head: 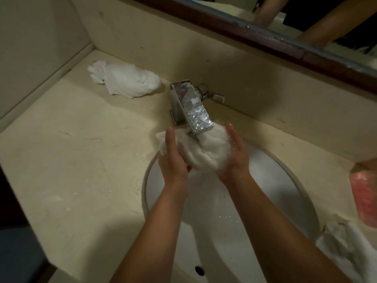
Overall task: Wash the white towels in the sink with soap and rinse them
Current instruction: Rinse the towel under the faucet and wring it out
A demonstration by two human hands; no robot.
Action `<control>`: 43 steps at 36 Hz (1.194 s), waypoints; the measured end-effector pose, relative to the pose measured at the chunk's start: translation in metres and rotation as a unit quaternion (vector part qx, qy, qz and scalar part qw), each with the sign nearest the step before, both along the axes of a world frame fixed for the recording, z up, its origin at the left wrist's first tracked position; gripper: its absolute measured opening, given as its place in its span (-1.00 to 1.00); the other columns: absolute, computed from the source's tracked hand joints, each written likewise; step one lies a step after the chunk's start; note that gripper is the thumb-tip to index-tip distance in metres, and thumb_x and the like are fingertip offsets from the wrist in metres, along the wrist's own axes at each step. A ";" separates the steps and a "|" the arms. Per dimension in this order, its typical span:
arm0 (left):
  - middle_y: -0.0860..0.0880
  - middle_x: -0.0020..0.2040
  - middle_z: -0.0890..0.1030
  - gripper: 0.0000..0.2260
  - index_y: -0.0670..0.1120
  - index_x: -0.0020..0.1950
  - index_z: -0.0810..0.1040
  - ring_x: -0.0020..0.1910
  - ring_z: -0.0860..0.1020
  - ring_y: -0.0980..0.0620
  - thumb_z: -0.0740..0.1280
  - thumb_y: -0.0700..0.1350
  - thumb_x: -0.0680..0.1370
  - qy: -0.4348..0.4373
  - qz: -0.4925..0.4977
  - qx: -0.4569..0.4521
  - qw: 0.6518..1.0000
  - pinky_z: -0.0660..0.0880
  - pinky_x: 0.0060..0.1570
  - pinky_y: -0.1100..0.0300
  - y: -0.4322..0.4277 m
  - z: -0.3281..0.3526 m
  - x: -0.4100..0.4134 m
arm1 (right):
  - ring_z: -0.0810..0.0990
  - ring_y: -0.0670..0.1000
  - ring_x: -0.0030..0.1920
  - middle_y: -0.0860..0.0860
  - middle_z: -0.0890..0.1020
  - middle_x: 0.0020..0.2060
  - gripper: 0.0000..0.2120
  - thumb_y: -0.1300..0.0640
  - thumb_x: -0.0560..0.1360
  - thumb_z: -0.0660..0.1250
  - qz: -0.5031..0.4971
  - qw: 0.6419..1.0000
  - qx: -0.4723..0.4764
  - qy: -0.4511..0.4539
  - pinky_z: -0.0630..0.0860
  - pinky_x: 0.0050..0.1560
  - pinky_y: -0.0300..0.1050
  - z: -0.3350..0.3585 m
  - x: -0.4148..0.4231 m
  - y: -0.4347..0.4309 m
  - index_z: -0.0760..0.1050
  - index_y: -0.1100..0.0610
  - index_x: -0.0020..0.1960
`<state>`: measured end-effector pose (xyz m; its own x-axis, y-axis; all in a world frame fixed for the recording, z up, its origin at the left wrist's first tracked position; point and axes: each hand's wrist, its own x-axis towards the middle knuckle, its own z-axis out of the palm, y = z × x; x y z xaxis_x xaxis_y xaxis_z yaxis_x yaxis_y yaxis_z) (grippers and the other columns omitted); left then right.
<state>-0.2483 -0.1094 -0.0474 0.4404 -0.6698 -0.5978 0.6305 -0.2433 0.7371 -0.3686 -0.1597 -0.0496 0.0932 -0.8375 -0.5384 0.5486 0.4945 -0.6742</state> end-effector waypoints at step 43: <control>-0.32 0.31 0.65 -0.01 -0.24 0.42 0.58 0.30 0.64 -0.32 0.69 0.34 0.18 0.097 0.085 -0.103 0.986 0.52 0.36 -0.36 -0.006 -0.019 0.002 | 0.65 0.32 0.31 0.30 0.66 0.29 -0.22 -0.19 0.36 0.60 0.056 0.998 -0.015 0.002 0.54 0.41 0.28 -0.002 0.008 0.006 0.59 0.27 0.40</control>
<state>-0.2467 -0.1154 -0.0664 0.4478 -0.7116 -0.5414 0.7834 0.0203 0.6212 -0.3608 -0.1539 -0.0516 0.1854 -0.8379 -0.5134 0.4873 0.5321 -0.6924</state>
